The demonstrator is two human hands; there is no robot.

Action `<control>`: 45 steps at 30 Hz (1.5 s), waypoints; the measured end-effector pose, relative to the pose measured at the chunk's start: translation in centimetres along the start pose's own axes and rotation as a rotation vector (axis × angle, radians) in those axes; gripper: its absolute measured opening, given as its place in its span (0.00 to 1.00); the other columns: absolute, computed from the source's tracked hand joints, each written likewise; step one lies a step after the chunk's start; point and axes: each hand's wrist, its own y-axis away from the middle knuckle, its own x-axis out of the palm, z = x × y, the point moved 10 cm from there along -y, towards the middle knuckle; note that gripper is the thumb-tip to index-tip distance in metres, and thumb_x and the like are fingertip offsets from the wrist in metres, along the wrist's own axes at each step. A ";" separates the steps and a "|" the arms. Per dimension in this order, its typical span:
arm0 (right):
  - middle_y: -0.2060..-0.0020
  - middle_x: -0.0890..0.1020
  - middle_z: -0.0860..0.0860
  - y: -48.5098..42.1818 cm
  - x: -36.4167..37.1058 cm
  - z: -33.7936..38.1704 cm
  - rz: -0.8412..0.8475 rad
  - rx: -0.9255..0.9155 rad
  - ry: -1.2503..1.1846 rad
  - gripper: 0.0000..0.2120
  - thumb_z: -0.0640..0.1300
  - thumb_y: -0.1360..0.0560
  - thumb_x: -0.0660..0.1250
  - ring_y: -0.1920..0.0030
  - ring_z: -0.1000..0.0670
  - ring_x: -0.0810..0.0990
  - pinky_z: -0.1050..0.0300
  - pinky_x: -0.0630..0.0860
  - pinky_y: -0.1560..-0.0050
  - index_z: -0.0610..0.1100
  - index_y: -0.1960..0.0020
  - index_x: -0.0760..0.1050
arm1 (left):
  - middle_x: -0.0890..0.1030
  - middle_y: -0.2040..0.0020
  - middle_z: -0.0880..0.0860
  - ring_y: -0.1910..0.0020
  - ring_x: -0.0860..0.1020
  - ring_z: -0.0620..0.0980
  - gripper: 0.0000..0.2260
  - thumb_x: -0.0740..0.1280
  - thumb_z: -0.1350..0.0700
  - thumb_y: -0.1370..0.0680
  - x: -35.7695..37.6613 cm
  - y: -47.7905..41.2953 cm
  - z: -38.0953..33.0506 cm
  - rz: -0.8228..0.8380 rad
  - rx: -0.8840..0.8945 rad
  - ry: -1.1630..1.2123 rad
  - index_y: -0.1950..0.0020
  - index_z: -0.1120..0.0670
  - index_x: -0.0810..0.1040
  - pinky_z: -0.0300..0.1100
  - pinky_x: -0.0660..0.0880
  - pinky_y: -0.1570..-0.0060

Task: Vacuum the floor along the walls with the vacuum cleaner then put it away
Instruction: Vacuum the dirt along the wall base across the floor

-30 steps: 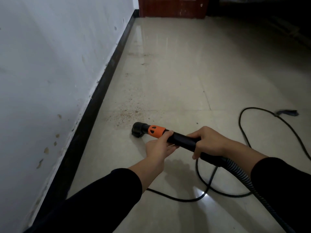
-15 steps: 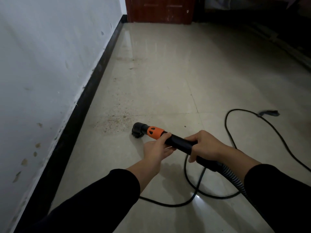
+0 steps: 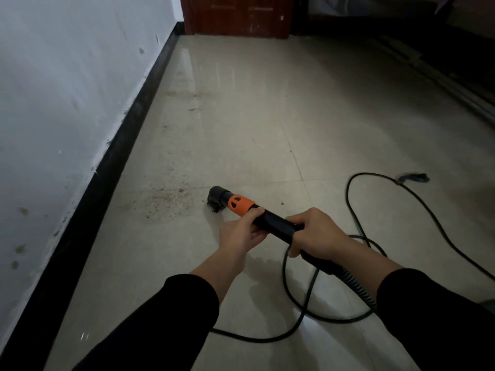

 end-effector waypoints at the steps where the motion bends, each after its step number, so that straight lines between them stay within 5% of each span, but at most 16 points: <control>1: 0.75 0.78 0.49 -0.1 -0.1 0.1 -0.010 0.000 -0.001 0.16 0.29 0.37 0.69 0.75 0.49 0.75 0.59 0.73 0.71 0.47 0.57 0.82 | 0.85 0.65 0.54 0.62 0.85 0.49 0.09 0.75 0.57 0.27 0.2 -0.2 -0.1 0.006 0.001 0.007 0.54 0.60 0.79 0.37 0.81 0.64; 17: 0.74 0.78 0.50 -2.3 -1.8 -1.1 -0.093 0.007 -0.003 0.19 0.31 0.37 0.72 0.73 0.51 0.75 0.61 0.71 0.71 0.46 0.49 0.83 | 0.85 0.65 0.55 0.61 0.85 0.49 0.08 0.75 0.58 0.28 2.8 -3.3 -0.4 0.023 0.023 0.052 0.56 0.61 0.80 0.37 0.81 0.62; 24: 0.66 0.82 0.42 -3.7 -1.5 -0.1 -0.095 -0.018 -0.022 0.15 0.33 0.37 0.73 0.69 0.46 0.78 0.51 0.79 0.63 0.45 0.52 0.83 | 0.85 0.64 0.55 0.61 0.85 0.49 0.09 0.76 0.58 0.29 2.2 -4.3 -1.6 0.004 0.055 0.066 0.56 0.62 0.80 0.36 0.80 0.64; 31: 0.72 0.79 0.49 -4.7 -0.7 0.6 -0.063 -0.018 -0.039 0.16 0.33 0.36 0.73 0.74 0.51 0.76 0.60 0.73 0.71 0.48 0.52 0.83 | 0.85 0.63 0.58 0.61 0.85 0.50 0.08 0.76 0.59 0.29 1.0 -4.6 -2.4 -0.031 0.069 0.070 0.57 0.62 0.80 0.37 0.81 0.63; 45: 0.73 0.79 0.49 -3.9 0.7 1.5 0.021 -0.048 -0.028 0.16 0.31 0.37 0.72 0.73 0.50 0.77 0.61 0.75 0.72 0.49 0.55 0.83 | 0.85 0.66 0.56 0.64 0.85 0.50 0.08 0.76 0.59 0.29 -1.1 -2.5 -2.3 -0.091 0.067 0.085 0.59 0.62 0.80 0.36 0.81 0.65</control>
